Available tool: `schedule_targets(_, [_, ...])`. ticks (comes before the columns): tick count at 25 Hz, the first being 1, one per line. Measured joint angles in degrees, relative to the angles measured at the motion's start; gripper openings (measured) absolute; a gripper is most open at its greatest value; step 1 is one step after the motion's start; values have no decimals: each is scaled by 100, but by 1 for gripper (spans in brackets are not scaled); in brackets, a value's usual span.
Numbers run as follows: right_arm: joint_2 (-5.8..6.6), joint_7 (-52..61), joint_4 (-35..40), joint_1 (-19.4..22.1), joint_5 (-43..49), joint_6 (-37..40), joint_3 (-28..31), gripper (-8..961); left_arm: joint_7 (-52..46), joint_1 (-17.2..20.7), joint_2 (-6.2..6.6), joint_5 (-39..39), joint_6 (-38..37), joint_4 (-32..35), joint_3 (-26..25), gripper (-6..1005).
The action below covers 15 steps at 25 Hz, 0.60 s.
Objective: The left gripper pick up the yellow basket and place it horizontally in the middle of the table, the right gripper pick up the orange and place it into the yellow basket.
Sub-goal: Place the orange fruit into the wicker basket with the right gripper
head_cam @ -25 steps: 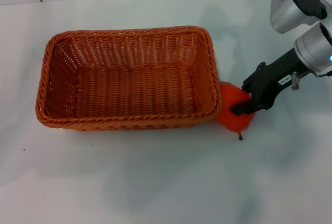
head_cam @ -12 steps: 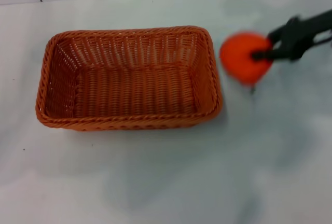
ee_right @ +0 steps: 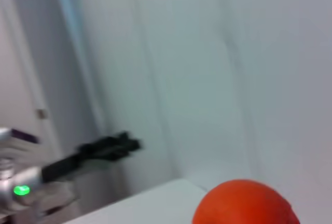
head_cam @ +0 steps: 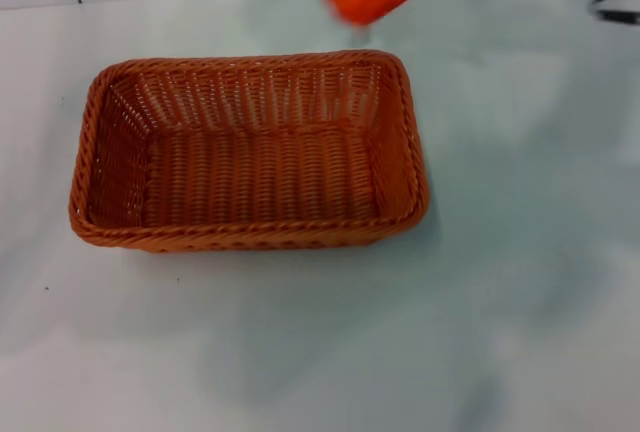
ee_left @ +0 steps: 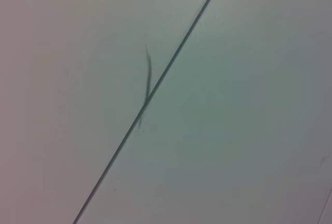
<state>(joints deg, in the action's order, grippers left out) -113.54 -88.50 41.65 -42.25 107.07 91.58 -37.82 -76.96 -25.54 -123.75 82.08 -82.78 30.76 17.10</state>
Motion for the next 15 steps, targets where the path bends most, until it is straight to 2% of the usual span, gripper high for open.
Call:
schedule_targets(3, [-206, -44, -3, -159, 10, -32, -429, 222, -18, -2, 0, 0, -13, 0, -3, 704])
schedule_targets(7, [-329, -72, 5, -207, -6, -136, -661, 205, -59, 1, 0, 0, -40, 0, -12, 705])
schedule_targets(12, [-352, -122, -12, -164, -79, -151, -599, 344, -62, 36, 0, 0, -51, -37, -13, 705])
schedule_targets(15, [-353, -180, -36, -95, -215, -136, -585, 585, -64, 48, 5, -8, -54, -70, -13, 706])
